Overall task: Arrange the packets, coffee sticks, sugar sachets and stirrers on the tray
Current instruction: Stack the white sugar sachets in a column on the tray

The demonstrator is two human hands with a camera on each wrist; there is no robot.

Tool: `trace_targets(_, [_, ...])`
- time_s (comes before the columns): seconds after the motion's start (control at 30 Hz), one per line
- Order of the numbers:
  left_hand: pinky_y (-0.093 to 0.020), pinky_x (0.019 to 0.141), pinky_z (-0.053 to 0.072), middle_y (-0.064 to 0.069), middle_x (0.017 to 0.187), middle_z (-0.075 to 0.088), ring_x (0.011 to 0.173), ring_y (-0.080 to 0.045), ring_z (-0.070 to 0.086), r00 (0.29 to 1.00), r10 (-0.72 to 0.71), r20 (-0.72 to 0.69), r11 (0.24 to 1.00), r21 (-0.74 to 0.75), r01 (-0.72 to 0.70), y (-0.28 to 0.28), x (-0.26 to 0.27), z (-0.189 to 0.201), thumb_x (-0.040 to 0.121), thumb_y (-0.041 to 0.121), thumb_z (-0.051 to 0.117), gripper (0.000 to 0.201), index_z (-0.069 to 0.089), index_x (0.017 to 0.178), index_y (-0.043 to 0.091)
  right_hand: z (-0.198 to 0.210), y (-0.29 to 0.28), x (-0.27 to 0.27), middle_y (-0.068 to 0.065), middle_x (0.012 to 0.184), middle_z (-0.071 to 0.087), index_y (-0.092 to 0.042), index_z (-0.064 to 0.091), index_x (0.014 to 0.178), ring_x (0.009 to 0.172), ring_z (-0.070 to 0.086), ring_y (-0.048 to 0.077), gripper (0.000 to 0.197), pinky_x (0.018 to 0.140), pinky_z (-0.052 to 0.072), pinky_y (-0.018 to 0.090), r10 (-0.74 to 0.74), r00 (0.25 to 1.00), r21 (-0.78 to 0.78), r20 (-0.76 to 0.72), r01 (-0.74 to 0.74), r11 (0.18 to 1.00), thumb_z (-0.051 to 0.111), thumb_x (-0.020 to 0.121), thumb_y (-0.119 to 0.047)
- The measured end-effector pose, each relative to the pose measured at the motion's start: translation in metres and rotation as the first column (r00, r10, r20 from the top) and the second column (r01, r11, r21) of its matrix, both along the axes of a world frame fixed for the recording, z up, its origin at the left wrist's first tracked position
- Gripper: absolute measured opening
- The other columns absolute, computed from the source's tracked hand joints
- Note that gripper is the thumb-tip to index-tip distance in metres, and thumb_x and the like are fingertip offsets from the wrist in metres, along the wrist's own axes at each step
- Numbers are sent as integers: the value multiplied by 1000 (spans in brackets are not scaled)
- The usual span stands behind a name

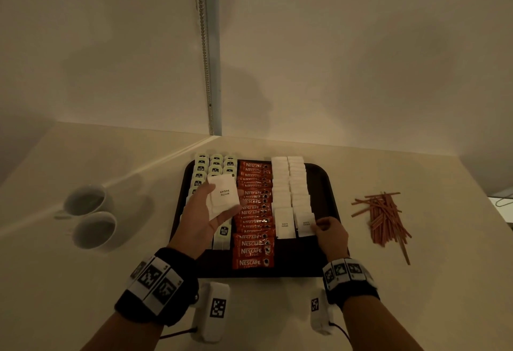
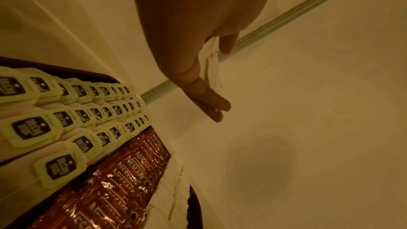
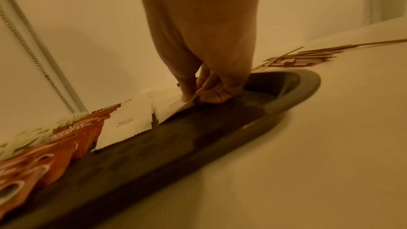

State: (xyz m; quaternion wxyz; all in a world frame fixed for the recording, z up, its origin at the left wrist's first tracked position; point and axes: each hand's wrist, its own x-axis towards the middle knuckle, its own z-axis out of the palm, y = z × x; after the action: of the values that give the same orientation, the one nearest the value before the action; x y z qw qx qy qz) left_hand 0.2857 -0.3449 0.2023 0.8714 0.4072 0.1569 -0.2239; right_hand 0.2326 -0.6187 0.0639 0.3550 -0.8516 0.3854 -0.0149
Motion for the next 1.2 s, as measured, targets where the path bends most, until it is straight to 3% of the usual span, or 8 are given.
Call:
trace_targets(0.13, [-33,62,59,-26,102,65,93,-39,62,999,-34,25,999,4,33,-2,2,0,98,11,37,28,53,120,7,3,5,0,14,102,64,-3,59,101,97,59,28,21,80,41,28,16,1000,-47,3,-16,999,66,85,-15])
trace_targets(0.3, [-27,60,57,-22,125,56,112,-37,58,986,-118,120,948,309,76,-3,2,-9,90,1,56,36,53,125,7,47,28,8,2,95,60,-9,57,106,87,57,16,29,66,40,17,96,975,41,202,-107,993,66,86,-28])
trace_targets(0.4, [-24,52,53,-14,100,66,78,-19,69,946,-235,222,875,472,106,-6,-2,-1,90,3,59,19,60,109,5,105,65,21,-7,96,63,-19,61,103,85,58,5,19,66,43,13,288,867,245,408,-407,880,58,90,-31])
trace_targets(0.53, [-16,45,43,-5,68,66,51,-6,60,862,-334,381,755,656,3,-7,-7,11,86,10,67,7,65,90,16,149,99,29,-8,94,64,-21,64,101,80,58,0,15,71,49,14,470,732,166,493,-610,775,57,91,-29])
trace_targets(0.7, [-10,46,43,-1,77,67,54,3,61,874,-208,439,804,586,-103,-4,-6,26,76,6,76,24,65,96,12,156,106,23,0,74,59,-8,58,85,63,56,3,9,59,49,18,319,735,343,599,-595,726,58,91,-15])
trace_targets(0.83, [-10,52,45,-2,75,68,60,1,64,852,-146,503,832,528,-169,-2,-8,33,81,2,71,11,67,91,7,151,115,13,8,97,70,-12,60,100,89,68,22,10,79,57,37,250,786,526,565,-577,625,58,90,-13])
trace_targets(1.0, [-13,54,48,10,60,69,58,0,64,840,-159,519,819,544,-182,1,-9,34,82,5,71,11,69,82,16,147,119,8,7,105,68,-12,60,109,96,67,21,22,83,56,37,242,797,519,554,-557,648,62,88,-19])
trace_targets(1.2, [-13,52,46,12,64,70,59,1,63,823,-205,530,809,565,-163,0,-11,32,83,8,71,14,68,80,21,152,119,5,3,93,69,-12,64,93,85,68,16,6,71,57,27,186,780,490,597,-539,685,59,90,-14])
